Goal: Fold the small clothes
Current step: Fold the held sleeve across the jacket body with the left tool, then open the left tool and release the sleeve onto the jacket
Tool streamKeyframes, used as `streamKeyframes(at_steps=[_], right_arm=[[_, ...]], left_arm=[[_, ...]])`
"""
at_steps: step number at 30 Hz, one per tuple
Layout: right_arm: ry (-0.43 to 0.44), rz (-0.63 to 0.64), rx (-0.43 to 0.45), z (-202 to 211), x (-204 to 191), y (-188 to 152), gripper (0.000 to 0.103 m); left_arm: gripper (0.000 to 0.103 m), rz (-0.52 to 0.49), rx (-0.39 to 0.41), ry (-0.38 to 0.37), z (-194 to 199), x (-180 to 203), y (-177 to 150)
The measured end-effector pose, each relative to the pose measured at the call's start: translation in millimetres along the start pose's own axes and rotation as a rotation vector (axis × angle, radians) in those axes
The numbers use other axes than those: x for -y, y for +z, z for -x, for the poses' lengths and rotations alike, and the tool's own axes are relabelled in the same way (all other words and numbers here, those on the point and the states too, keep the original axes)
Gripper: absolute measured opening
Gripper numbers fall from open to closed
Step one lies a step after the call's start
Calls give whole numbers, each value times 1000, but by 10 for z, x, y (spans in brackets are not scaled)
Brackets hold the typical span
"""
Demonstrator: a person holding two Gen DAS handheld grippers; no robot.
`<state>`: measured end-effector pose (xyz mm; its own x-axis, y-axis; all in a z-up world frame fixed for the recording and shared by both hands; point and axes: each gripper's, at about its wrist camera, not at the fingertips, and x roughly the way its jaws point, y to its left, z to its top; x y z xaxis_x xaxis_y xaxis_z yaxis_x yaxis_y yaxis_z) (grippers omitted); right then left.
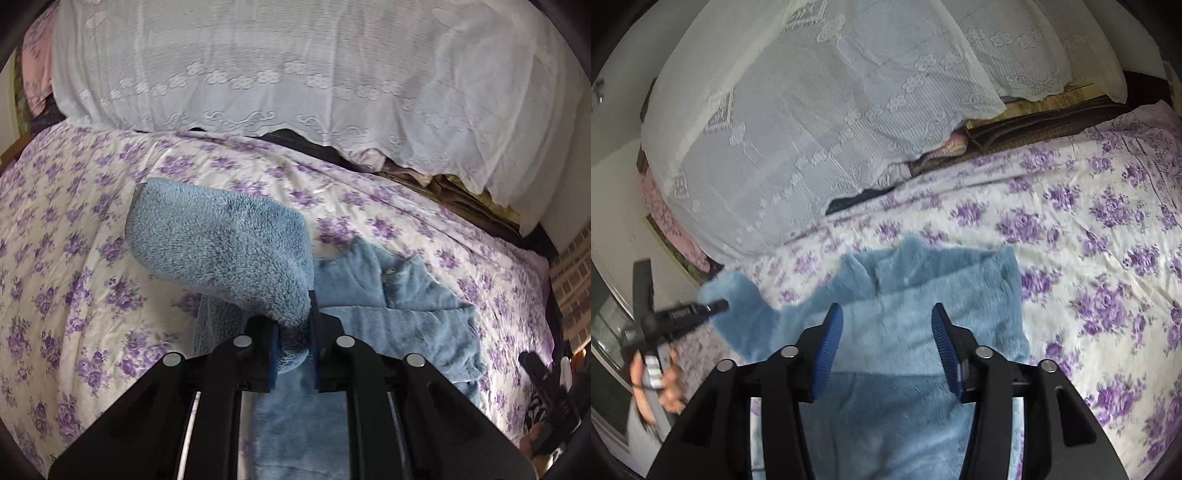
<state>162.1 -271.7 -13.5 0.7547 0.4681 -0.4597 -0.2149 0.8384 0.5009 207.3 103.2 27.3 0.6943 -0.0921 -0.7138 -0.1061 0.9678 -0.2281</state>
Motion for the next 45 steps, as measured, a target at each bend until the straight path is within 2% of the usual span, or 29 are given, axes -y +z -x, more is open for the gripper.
streamKeyframes(at_steps=[6, 15, 23, 26, 28, 30, 33, 37, 40, 42, 45], right_arm=[[98, -106, -15, -86, 90, 98, 54], [80, -202, -33, -156, 468, 129, 54], [81, -210, -35, -176, 499, 128, 54], [77, -218, -36, -186, 523, 127, 54], [73, -225, -41, -200, 552, 125, 54], [69, -231, -45, -217, 583, 126, 54], [65, -236, -51, -239, 618, 123, 54], [64, -229, -65, -277, 600, 104, 54], [63, -210, -75, -305, 544, 84, 54], [63, -205, -80, -325, 513, 69, 54], [68, -199, -100, -369, 477, 39, 54]], left_arm=[[11, -62, -36, -14, -146, 495, -73], [11, -128, -99, -54, -506, 1113, -271], [11, -200, -137, -92, -696, 1563, -515], [12, -240, -181, -90, -872, 1687, -680], [23, -265, -212, -77, -969, 1722, -789], [58, -290, -235, -79, -1002, 1741, -905], [77, -329, -199, -90, -819, 1725, -978], [88, -346, -143, -93, -524, 1572, -944], [93, -305, -88, -68, -322, 1266, -851], [95, -239, -76, -8, -340, 1013, -726], [95, -67, -158, 33, -600, 592, -539]])
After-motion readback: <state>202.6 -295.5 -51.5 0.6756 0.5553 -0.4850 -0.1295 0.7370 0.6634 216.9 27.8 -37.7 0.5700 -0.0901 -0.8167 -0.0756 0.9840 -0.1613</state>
